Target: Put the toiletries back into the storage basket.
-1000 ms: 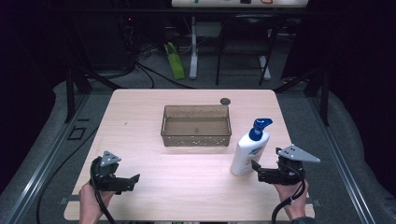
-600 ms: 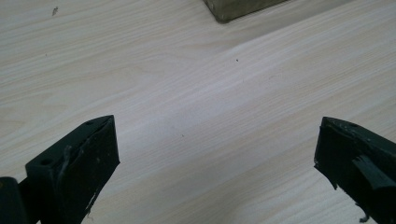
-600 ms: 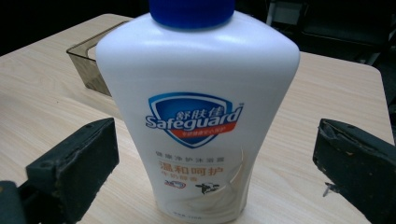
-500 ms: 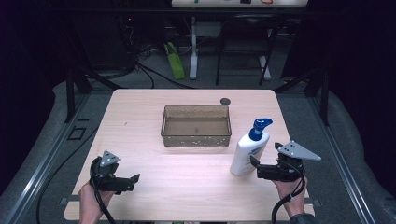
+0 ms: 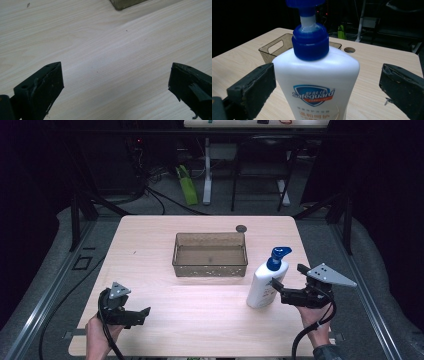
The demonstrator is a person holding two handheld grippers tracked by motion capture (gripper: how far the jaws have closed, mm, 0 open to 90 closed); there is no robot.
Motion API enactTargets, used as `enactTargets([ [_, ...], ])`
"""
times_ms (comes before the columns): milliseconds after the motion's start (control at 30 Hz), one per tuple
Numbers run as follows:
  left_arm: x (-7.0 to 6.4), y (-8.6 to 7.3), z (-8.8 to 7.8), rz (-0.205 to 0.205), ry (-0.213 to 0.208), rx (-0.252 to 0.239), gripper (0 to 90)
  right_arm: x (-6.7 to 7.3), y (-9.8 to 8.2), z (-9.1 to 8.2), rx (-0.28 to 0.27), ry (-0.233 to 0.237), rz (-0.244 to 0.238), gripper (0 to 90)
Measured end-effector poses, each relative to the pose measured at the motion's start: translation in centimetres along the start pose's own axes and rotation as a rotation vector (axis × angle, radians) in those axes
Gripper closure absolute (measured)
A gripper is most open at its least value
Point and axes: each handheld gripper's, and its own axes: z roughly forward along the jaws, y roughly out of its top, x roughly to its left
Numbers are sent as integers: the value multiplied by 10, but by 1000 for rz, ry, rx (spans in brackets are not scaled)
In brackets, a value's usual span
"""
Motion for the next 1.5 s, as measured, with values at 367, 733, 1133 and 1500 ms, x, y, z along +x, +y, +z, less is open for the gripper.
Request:
enactTargets([
  [367, 0, 0, 0, 2, -7, -4, 0, 6, 18, 7, -30, 40, -21, 0],
  [733, 1, 0, -1, 0, -25, -17, 0, 13, 34, 15, -60, 50, -13, 14],
  [1133, 1, 0, 0, 0, -28, -6, 0, 20, 32, 16, -126, -28, -1, 343],
  [1500, 1, 1, 1, 6, -28, 2, 0, 23, 30, 13, -164, -59, -6, 517],
])
